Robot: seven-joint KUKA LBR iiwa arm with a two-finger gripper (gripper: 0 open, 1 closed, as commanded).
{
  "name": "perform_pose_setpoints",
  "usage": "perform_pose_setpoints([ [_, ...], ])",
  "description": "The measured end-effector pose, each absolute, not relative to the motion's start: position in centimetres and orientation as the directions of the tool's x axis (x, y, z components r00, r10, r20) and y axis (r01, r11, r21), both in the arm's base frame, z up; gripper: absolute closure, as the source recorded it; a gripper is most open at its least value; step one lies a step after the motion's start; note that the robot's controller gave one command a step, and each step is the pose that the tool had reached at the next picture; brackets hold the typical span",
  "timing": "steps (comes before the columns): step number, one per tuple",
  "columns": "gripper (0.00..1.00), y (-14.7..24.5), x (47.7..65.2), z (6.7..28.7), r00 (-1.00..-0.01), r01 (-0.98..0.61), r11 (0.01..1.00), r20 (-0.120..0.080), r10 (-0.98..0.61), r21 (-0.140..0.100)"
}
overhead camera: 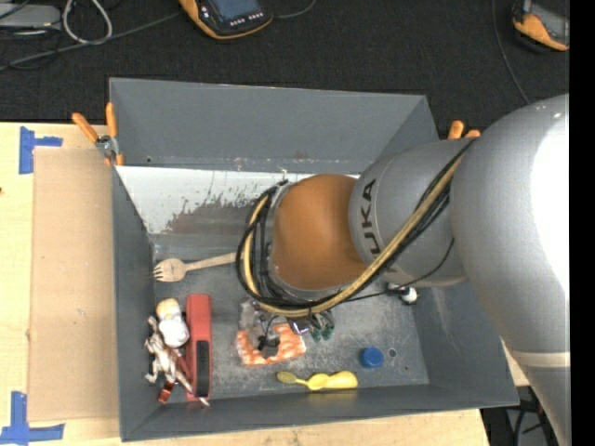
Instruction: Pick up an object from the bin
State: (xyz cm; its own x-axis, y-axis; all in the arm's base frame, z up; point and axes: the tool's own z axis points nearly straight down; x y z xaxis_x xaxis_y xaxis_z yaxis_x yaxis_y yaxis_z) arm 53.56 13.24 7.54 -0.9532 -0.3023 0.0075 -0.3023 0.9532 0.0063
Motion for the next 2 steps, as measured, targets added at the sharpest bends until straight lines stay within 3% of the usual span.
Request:
perform_pose_setpoints([
  [2, 1.0, 13.7, 53.2, 7.09, -0.804, -0.594, 0.804, 0.003, -0.594, 0.008],
])
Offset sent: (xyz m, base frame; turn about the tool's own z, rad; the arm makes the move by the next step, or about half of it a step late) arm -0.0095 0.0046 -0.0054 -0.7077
